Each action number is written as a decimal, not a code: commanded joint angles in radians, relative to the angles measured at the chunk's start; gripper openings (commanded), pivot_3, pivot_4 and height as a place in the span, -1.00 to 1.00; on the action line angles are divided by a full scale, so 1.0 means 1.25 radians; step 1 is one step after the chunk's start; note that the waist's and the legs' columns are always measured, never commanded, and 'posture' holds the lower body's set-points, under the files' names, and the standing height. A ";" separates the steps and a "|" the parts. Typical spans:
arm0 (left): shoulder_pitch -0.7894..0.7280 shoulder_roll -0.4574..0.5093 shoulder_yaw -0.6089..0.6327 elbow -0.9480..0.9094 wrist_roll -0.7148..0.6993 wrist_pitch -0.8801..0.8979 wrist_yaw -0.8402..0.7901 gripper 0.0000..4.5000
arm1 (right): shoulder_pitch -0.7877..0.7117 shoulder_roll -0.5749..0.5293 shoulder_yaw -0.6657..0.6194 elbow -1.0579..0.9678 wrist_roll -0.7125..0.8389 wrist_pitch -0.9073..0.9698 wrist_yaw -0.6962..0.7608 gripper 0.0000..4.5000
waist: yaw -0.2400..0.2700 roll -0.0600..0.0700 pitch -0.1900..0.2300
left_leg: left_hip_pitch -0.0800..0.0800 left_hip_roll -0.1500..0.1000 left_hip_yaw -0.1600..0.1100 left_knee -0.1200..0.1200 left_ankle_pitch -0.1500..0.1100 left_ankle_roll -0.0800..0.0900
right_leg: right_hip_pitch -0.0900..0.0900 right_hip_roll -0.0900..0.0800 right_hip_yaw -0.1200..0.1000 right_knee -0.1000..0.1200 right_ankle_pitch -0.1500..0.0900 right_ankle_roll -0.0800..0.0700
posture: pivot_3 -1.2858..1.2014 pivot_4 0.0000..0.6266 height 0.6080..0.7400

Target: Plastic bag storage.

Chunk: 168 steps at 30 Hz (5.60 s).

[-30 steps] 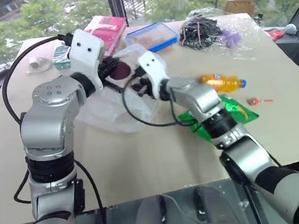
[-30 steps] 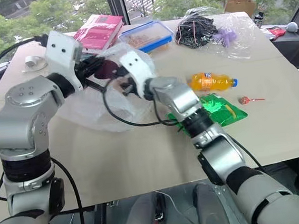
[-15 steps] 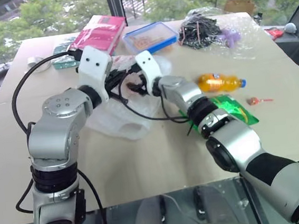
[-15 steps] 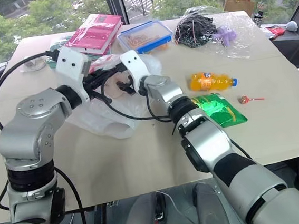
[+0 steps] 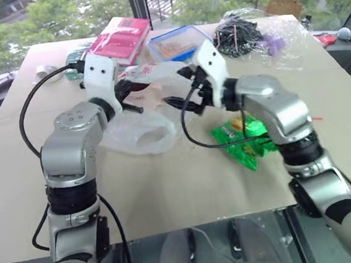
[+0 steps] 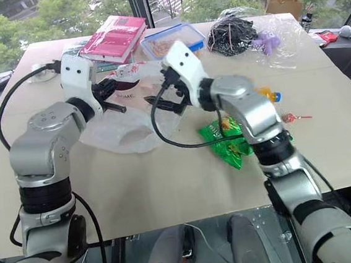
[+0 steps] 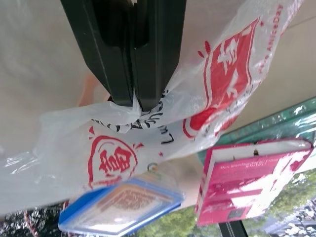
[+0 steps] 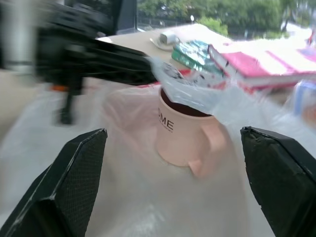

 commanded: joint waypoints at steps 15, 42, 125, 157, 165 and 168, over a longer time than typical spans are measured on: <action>-0.019 0.003 -0.028 -0.047 -0.002 -0.031 -0.005 -1.00 | -0.100 -0.386 0.142 0.672 -0.332 -0.512 0.192 0.93 | -0.003 0.000 0.001 | 0.003 0.000 0.003 0.002 -0.001 0.002 | 0.004 0.001 0.002 -0.003 0.000 0.000 | 0.03 -0.52 1.00; -0.029 -0.011 0.012 -0.047 -0.015 0.006 0.021 -1.00 | -0.080 -0.333 -0.066 0.352 -0.213 -0.327 0.292 0.22 | 0.000 0.005 0.004 | 0.002 0.002 0.002 0.001 -0.001 0.002 | 0.003 0.000 0.001 -0.002 0.000 0.000 | 0.03 -0.52 1.00; -0.228 0.033 -0.065 0.223 -0.130 -0.059 -0.128 -1.00 | -0.128 0.253 0.214 0.342 -0.244 -0.153 -0.216 0.98 | -0.005 0.004 0.004 | 0.001 -0.001 -0.001 0.007 -0.001 0.002 | 0.005 0.001 -0.001 0.000 0.000 0.000 | 0.03 -0.52 1.00; -0.184 0.169 -0.089 -0.096 -0.381 0.347 -0.247 0.49 | 0.213 -0.143 -0.182 -0.423 -0.066 0.272 -0.086 1.00 | 0.005 0.004 0.004 | -0.006 0.001 -0.003 0.009 -0.002 0.003 | -0.001 0.001 -0.001 0.000 0.000 0.001 | 0.03 -0.52 1.00; -0.188 0.142 -0.186 -0.193 -0.343 0.462 -0.137 0.49 | 0.377 -0.272 -0.255 -0.560 0.073 0.310 -0.009 1.00 | 0.012 0.004 0.004 | -0.005 0.000 -0.003 0.009 -0.004 0.006 | 0.000 0.001 -0.001 0.001 0.000 0.001 | 0.03 -0.52 1.00; -0.173 0.103 -0.164 -0.183 -0.345 0.479 -0.125 0.49 | 0.431 -0.299 -0.263 -0.589 0.116 0.308 0.004 1.00 | 0.012 0.004 0.004 | -0.005 0.000 -0.003 0.011 -0.004 0.006 | 0.000 0.001 -0.001 0.000 -0.001 0.001 | 0.03 -0.52 1.00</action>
